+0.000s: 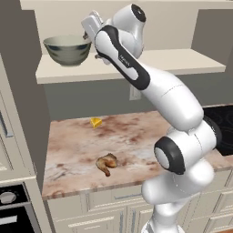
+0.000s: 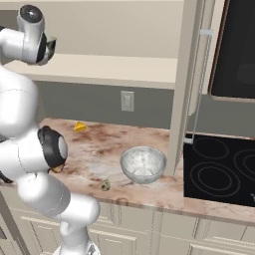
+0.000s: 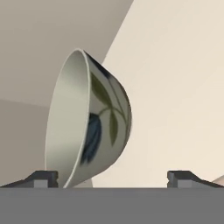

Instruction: Pick both bowls and place them on the counter. Then place the egg in one bowl and place the chicken drumstick in the other bowl.

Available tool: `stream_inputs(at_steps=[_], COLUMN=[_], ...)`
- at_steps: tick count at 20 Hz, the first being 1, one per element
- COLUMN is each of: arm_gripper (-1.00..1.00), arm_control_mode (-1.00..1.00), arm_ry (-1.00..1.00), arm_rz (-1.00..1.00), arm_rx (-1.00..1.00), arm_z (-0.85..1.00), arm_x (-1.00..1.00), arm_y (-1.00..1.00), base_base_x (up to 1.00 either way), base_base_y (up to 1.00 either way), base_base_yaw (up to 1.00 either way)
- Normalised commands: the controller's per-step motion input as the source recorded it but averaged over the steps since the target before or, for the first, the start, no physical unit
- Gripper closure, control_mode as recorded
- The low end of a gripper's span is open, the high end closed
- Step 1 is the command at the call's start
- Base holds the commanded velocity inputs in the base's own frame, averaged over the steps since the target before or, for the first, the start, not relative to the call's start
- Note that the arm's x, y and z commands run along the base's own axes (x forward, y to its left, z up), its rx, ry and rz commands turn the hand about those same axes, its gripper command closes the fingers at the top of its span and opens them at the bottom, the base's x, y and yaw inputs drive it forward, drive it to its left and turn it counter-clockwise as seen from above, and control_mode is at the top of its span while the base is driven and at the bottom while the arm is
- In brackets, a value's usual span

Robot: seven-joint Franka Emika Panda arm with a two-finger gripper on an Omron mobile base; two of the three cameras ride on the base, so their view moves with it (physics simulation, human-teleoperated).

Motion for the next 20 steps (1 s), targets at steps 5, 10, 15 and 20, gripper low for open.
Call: stream_inputs(at_steps=[5, 10, 15, 20], arm_gripper=[-1.00, -1.00, -1.00, -1.00], arm_control_mode=[-1.00, -1.00, -1.00, -1.00], arm_ry=[0.03, 0.03, 0.02, 0.00], arm_rz=[-0.04, -0.03, -0.03, -0.03], arm_rx=[0.00, 0.00, 0.00, 0.00], arm_z=[-0.02, -0.12, -0.12, -0.09], arm_x=[0.15, 0.15, 0.19, 0.14], arm_y=[0.17, 0.13, 0.04, 0.01], base_base_x=[0.00, 0.00, 0.00, 0.00], base_base_y=[0.00, 0.00, 0.00, 0.00], base_base_yaw=[0.00, 0.00, 0.00, 0.00])
